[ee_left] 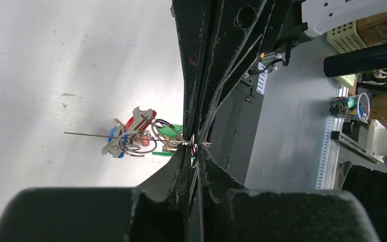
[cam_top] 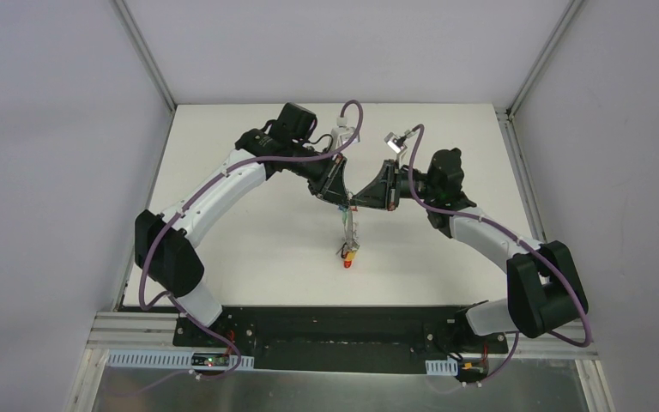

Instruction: Put the keys on the keyring

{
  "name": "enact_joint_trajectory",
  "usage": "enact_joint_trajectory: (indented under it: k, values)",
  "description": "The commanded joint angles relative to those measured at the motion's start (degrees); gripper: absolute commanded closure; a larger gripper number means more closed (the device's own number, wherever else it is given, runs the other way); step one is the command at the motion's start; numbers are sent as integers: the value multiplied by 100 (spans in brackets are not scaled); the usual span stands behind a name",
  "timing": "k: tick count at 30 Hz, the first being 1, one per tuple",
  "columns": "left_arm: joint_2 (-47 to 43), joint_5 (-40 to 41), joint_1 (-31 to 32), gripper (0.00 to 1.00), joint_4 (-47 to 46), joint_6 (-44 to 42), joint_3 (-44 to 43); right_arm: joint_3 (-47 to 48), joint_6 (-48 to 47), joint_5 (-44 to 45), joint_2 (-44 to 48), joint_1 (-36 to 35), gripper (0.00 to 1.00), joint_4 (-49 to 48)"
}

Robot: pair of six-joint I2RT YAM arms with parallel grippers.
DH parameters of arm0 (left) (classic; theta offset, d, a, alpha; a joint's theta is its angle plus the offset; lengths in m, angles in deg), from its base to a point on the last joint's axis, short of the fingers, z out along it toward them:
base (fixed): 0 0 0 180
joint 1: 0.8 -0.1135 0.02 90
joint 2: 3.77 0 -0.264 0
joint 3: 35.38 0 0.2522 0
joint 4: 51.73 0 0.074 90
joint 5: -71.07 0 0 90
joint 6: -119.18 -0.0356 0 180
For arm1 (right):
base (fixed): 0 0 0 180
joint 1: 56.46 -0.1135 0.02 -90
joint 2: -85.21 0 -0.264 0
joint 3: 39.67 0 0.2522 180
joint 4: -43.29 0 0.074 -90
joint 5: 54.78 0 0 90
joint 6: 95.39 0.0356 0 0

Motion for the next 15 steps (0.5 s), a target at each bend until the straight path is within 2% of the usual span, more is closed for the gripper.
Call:
enact_joint_trajectory:
  k: [1, 3, 9, 15]
  values:
    - [30, -322, -1, 95, -185, 113, -36, 70, -20, -41, 222, 29, 100, -359]
    - [31, -326, -1, 100, -167, 99, -46, 57, -37, -42, 235, 30, 100, -358]
    - [20, -48, -1, 100, 437, -334, -264, 80, -230, -288, 285, 68, 99, -357]
    - [457, 531, 213, 100, 2063, -1229, -1290, 140, -407, -633, 409, 66, 77, -349]
